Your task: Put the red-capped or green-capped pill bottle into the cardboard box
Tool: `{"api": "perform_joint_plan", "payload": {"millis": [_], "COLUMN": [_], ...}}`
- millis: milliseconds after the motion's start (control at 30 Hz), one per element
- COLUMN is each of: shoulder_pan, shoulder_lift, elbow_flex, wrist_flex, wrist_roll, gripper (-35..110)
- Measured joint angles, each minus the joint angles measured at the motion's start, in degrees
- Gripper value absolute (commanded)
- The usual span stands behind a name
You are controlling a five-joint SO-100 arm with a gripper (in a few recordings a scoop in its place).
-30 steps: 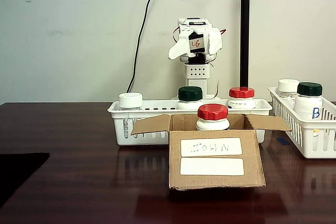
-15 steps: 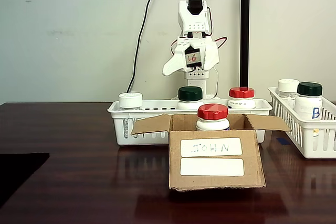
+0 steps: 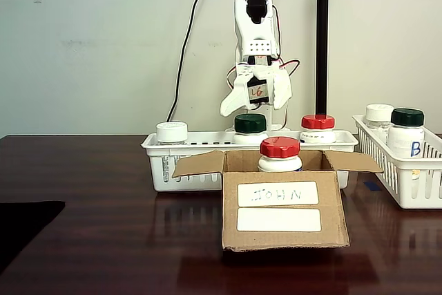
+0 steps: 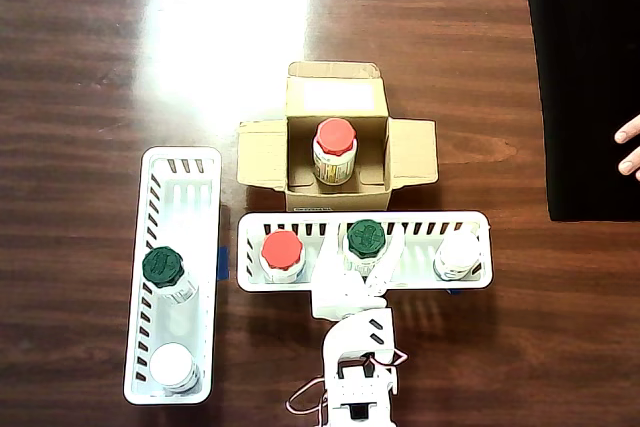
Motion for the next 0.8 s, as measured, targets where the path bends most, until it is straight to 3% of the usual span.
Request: {"api": "perform_joint_plan", "payload": {"millis": [167,400,633,700,800], "shoulder_pan": [0.0,-0.8,-0.6,-0.6,-0.6], "shoulder_lift": [-5.8,-23.6,-28.7,-28.7,-29.0], "elbow_flex": [0.1,-1.1,-4.9,-4.9,-4.9], "wrist_flex": [-6.2,-23.1,-25.8,-25.9,-26.0], "wrist_roll": [0.2,1.1,2.0,2.1,2.8], "gripper": [78,78,77,73,55]}}
